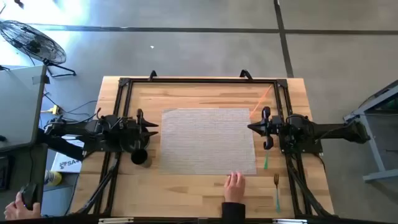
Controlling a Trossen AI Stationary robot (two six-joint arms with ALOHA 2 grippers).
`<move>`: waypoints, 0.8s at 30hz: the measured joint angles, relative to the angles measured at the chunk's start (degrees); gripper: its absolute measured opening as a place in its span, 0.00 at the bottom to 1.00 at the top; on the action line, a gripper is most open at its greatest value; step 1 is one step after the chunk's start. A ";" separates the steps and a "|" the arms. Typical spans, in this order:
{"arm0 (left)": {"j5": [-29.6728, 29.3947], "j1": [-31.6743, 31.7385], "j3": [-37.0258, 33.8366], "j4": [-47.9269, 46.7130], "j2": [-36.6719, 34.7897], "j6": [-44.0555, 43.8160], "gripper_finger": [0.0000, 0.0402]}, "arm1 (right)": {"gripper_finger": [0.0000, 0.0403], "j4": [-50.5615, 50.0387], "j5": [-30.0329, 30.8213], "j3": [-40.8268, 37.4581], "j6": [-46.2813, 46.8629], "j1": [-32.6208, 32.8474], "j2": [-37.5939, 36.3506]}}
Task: Pick & Place Utensil
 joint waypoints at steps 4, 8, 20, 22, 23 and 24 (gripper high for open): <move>0.00 -0.02 -0.02 0.00 0.00 0.00 0.34 | 0.00 0.00 0.00 0.00 0.00 0.00 0.01; 0.00 0.00 0.00 0.00 0.00 0.00 0.34 | 0.01 -0.01 0.00 0.00 -0.01 0.01 0.00; 0.00 -0.02 -0.01 0.00 0.00 -0.02 0.34 | 0.02 0.00 0.00 0.02 0.00 0.00 0.00; 0.00 -0.02 -0.02 0.02 0.00 0.00 0.34 | 0.02 0.00 0.00 0.02 0.00 0.02 0.00; 0.00 -0.02 -0.02 0.00 0.00 -0.02 0.34 | 0.02 0.00 0.00 0.00 0.00 0.02 0.00; 0.00 -0.02 -0.01 0.00 0.00 -0.01 0.34 | 0.02 0.00 0.00 0.01 0.00 0.02 0.02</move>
